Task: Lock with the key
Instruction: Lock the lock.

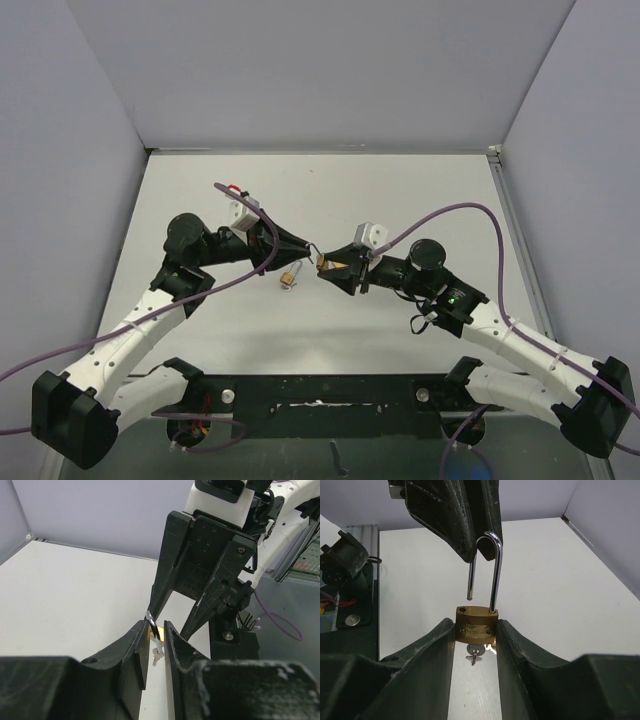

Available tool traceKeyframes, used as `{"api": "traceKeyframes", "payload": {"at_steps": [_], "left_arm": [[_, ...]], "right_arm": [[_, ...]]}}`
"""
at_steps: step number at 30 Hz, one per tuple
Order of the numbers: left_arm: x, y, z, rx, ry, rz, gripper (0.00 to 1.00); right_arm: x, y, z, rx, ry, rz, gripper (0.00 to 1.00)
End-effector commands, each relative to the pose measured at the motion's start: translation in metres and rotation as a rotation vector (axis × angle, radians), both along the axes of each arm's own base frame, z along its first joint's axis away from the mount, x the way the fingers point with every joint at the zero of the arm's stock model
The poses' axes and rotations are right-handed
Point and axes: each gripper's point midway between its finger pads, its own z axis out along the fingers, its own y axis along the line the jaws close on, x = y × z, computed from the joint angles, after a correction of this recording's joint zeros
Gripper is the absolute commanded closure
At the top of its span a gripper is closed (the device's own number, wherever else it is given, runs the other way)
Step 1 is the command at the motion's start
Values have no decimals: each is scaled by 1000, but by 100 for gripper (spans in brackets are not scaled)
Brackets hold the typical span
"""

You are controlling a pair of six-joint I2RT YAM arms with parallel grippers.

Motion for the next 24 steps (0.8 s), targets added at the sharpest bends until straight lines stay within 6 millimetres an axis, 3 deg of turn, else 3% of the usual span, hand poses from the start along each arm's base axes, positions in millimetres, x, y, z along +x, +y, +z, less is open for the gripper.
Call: {"api": "traceKeyframes", "payload": {"at_steps": [1,8,24], "left_arm": [[-5,-2,7,-3,-37,-30,86],[-6,-3,7,1,-37,-34,100],[5,0,15,-5,-19,44,100]], "right_arm": [[2,-1,36,71,-86,-16,100],[3,-2,35,70,-87,-25,100],[3,2,31,50,-102,-27,98]]}}
